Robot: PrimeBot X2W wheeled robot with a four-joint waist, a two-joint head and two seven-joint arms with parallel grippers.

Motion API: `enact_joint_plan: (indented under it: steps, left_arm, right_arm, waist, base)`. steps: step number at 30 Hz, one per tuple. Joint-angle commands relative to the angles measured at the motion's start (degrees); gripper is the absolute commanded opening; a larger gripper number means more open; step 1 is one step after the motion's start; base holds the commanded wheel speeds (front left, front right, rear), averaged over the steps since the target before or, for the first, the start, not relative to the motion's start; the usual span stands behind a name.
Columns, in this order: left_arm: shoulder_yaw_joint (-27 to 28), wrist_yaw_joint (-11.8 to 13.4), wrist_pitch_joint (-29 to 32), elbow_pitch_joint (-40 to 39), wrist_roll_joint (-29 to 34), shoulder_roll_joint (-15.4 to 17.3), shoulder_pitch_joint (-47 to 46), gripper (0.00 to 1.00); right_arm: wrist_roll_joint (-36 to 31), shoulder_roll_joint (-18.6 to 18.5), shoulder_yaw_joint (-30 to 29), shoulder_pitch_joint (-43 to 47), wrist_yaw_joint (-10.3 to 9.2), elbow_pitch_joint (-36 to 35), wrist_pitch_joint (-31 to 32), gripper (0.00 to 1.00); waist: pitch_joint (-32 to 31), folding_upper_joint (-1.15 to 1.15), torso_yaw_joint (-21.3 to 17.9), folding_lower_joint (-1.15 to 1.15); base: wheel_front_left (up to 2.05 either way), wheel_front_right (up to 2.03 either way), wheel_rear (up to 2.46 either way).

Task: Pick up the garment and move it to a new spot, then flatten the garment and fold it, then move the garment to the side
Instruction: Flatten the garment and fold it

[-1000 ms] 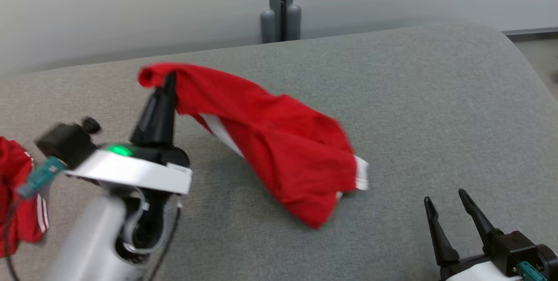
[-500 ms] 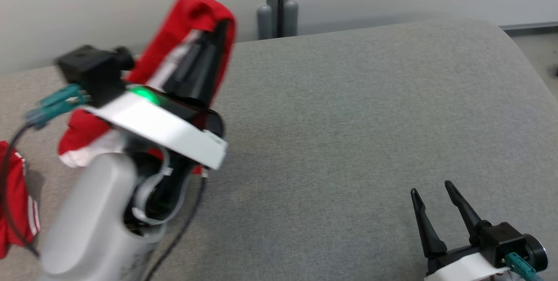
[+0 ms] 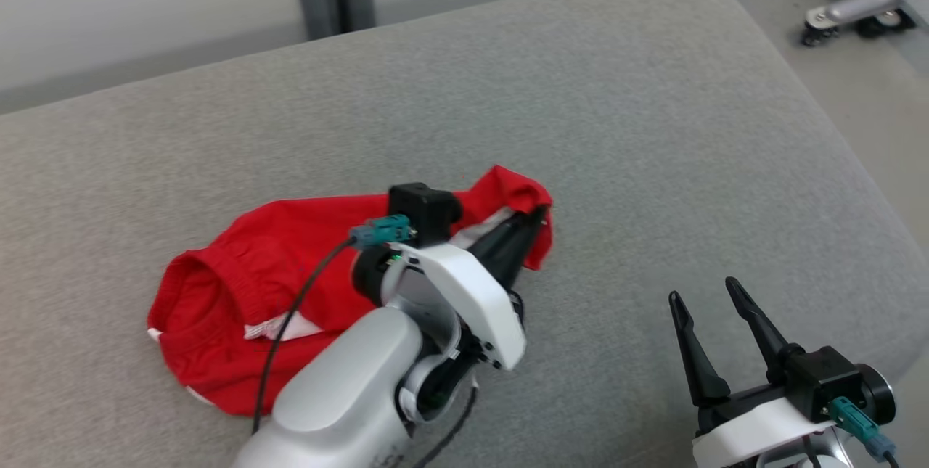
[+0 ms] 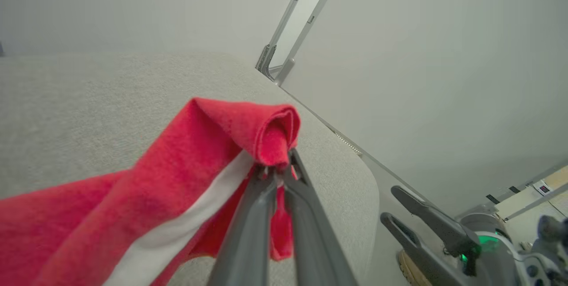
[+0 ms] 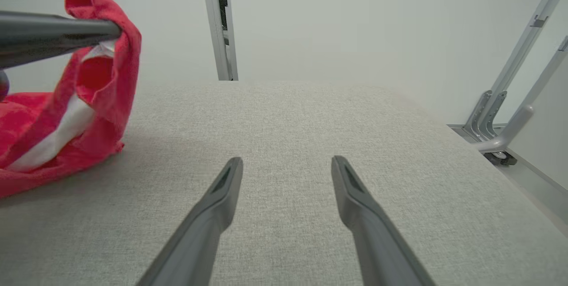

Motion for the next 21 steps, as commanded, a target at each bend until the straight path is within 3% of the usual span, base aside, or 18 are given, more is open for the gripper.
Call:
enact_joint_plan:
  steps: [1, 5, 7, 8, 9, 16, 21]
  left_arm:
    - [-1.0, -0.2, -0.6, -0.1, -1.1, -0.2, -1.3, 0.0]
    - [-9.4, 0.4, -4.4, 0.7, -6.6, 0.0, -4.5, 0.0]
    - [-12.2, 2.0, -7.6, 1.7, -9.0, 0.1, -6.0, 0.0]
    - [-13.8, 2.6, -8.8, 2.3, -9.5, 0.0, -6.7, 0.45]
    - [-15.2, 3.2, -10.1, 3.0, -10.2, -0.1, -7.3, 1.0]
    - [-23.9, 4.9, -12.3, 5.0, -10.7, 0.0, -8.5, 1.0]
    - [-22.3, 7.2, -15.4, 4.1, -7.5, 1.3, -5.4, 1.0]
  right_arm:
    - [0.3, -0.1, 0.0, -0.7, -0.01, -0.2, -0.3, 1.0]
    - [0.5, 0.0, 0.2, -0.6, -0.01, -0.1, -0.3, 1.0]
    - [0.6, 0.0, 0.3, -0.5, -0.01, 0.2, -0.3, 1.0]
    - [0.5, 0.1, 0.3, -0.5, -0.01, 0.3, -0.3, 1.0]
    - [0.5, 0.1, 0.4, -0.7, -0.01, 0.5, -0.3, 1.0]
    - [0.1, 0.1, -1.8, 0.9, -0.01, 0.0, -0.3, 1.0]
    - [-0.7, 0.0, -2.9, 2.3, -0.01, -0.8, -0.3, 1.0]
  waist:
    - [1.5, -0.01, -2.2, 0.0]
    - [2.1, -0.01, -3.9, 0.0]
    - [2.2, -0.01, -4.2, 0.0]
    - [2.2, -0.01, -4.3, 0.0]
    - [2.2, -0.01, -4.5, 0.0]
    - [0.7, -0.01, -1.9, 0.0]
    - [-1.3, -0.01, 1.6, 0.0]
  base:
    - [0.0, 0.0, 0.0]
    - [0.0, 0.0, 0.0]
    - [0.0, 0.0, 0.0]
    - [0.0, 0.0, 0.0]
    - [0.0, 0.0, 0.0]
    - [0.0, 0.0, 0.0]
    - [0.0, 0.0, 0.0]
